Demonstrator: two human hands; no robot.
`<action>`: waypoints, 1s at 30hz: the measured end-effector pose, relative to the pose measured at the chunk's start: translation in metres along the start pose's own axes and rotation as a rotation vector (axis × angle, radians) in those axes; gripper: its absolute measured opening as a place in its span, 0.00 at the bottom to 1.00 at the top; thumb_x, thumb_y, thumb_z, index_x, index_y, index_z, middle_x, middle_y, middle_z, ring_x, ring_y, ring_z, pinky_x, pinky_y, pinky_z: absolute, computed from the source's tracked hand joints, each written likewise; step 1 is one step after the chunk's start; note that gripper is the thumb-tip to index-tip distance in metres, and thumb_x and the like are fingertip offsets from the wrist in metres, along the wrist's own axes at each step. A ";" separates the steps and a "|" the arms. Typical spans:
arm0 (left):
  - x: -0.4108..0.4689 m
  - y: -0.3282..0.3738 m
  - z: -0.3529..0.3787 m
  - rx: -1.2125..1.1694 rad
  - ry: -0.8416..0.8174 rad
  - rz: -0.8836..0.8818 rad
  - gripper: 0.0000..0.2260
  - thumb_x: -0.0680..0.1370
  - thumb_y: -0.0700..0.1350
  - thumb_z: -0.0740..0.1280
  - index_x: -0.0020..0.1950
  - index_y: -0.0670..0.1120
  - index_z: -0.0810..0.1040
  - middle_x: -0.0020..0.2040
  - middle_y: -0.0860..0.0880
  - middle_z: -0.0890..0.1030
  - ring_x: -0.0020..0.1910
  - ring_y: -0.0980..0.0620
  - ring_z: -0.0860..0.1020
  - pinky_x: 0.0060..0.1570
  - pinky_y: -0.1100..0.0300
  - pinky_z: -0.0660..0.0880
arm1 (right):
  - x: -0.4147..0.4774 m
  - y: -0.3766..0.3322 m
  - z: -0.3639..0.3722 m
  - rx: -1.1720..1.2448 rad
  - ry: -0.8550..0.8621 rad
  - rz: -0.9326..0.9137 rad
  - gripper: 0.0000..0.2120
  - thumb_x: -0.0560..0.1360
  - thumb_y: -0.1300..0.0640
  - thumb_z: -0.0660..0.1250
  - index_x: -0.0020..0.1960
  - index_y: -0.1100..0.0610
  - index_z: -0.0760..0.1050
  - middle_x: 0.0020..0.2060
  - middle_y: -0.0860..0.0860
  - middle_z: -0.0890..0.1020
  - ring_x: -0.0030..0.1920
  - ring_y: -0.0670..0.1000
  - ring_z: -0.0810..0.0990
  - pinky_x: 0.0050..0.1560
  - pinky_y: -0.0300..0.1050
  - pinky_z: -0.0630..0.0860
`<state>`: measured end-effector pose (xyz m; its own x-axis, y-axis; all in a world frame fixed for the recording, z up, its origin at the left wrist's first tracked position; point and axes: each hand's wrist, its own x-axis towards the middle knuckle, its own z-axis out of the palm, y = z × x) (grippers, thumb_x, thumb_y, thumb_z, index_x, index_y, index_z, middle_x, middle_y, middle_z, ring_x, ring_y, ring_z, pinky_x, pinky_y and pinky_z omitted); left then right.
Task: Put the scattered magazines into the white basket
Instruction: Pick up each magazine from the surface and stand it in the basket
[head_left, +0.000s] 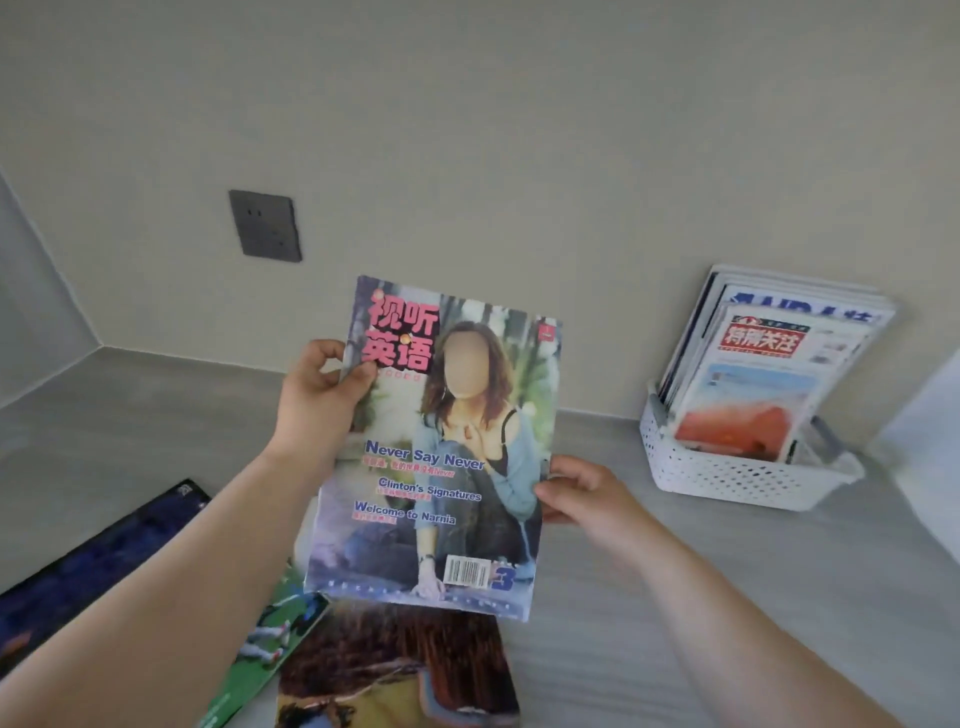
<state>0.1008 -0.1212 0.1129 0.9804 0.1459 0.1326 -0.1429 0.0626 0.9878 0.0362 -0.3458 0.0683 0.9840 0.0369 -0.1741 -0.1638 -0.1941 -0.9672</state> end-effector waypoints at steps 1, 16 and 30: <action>-0.002 0.000 0.019 -0.007 -0.030 0.004 0.11 0.75 0.36 0.62 0.37 0.49 0.67 0.20 0.58 0.78 0.16 0.62 0.69 0.18 0.72 0.67 | -0.004 0.000 -0.019 -0.034 0.035 -0.005 0.08 0.73 0.69 0.61 0.49 0.63 0.77 0.42 0.56 0.80 0.34 0.47 0.76 0.41 0.36 0.75; -0.005 0.026 0.305 0.219 -0.319 0.158 0.15 0.69 0.40 0.72 0.27 0.45 0.67 0.29 0.45 0.73 0.38 0.48 0.72 0.46 0.49 0.76 | -0.030 0.010 -0.284 -0.223 0.768 -0.257 0.16 0.73 0.66 0.63 0.28 0.54 0.75 0.22 0.45 0.75 0.22 0.40 0.70 0.23 0.28 0.64; 0.024 -0.041 0.378 0.412 -0.401 0.067 0.09 0.68 0.40 0.72 0.37 0.39 0.73 0.34 0.43 0.76 0.35 0.48 0.75 0.50 0.39 0.77 | 0.040 0.081 -0.358 -0.193 0.819 -0.062 0.17 0.72 0.64 0.64 0.26 0.55 0.72 0.14 0.43 0.72 0.20 0.41 0.67 0.27 0.38 0.63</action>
<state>0.1818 -0.4938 0.1069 0.9575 -0.2538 0.1371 -0.2202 -0.3357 0.9159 0.0871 -0.7115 0.0489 0.7423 -0.6555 0.1392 -0.1668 -0.3820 -0.9090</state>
